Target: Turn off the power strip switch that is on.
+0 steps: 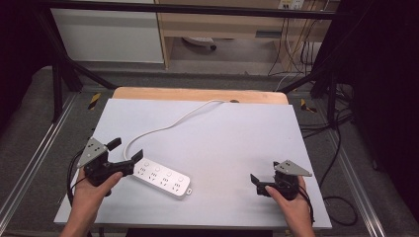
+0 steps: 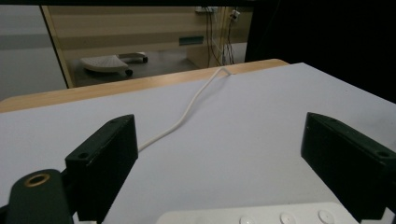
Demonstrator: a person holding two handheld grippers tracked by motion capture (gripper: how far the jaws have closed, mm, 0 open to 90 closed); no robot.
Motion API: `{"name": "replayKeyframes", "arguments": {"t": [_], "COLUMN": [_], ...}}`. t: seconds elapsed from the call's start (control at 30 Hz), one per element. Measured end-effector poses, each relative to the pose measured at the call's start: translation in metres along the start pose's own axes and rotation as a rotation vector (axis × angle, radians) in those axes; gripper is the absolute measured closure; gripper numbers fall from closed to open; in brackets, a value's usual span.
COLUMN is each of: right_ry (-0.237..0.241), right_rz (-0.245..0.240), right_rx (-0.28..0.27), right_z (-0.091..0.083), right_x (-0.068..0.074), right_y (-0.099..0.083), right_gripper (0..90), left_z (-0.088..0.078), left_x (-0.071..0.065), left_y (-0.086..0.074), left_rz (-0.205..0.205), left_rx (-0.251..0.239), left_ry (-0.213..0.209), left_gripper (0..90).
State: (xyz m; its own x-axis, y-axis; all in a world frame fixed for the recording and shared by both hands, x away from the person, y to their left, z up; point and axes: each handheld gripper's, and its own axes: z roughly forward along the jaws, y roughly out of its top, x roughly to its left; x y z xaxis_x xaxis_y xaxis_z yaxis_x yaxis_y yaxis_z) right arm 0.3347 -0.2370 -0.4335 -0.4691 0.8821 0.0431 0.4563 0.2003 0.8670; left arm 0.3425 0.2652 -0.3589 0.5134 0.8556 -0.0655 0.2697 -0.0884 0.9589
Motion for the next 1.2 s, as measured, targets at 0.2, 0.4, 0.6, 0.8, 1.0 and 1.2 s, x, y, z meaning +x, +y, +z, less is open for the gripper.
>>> {"name": "replayKeyframes", "arguments": {"t": [0.2,0.4,0.6,0.8,1.0,1.2], "right_ry": [-0.003,-0.005,-0.005,0.001,0.000,-0.003], "right_rz": [0.000,0.006,0.005,0.009,0.010,0.012], "right_rx": [0.000,0.006,0.011,0.009,0.009,0.010], "right_z": [0.000,0.001,0.003,0.003,0.003,0.002], "right_x": [-0.001,-0.003,-0.002,-0.004,-0.004,-0.004], "right_y": [0.000,-0.001,-0.001,-0.002,-0.002,-0.002], "right_gripper": [3.4,3.9,3.6,3.2,3.4,3.6], "left_z": [0.013,0.015,0.022,0.032,0.036,0.038], "left_x": [0.003,0.008,0.005,-0.005,-0.013,-0.016], "left_y": [0.001,-0.008,-0.014,-0.021,-0.028,-0.031], "left_rz": [-0.014,-0.052,-0.047,-0.012,0.000,0.011], "left_rx": [0.011,0.020,0.049,0.102,0.147,0.167], "left_ry": [0.022,0.021,-0.010,-0.049,-0.079,-0.093], "left_gripper": [13.1,19.0,32.6,48.6,59.0,69.3]}}
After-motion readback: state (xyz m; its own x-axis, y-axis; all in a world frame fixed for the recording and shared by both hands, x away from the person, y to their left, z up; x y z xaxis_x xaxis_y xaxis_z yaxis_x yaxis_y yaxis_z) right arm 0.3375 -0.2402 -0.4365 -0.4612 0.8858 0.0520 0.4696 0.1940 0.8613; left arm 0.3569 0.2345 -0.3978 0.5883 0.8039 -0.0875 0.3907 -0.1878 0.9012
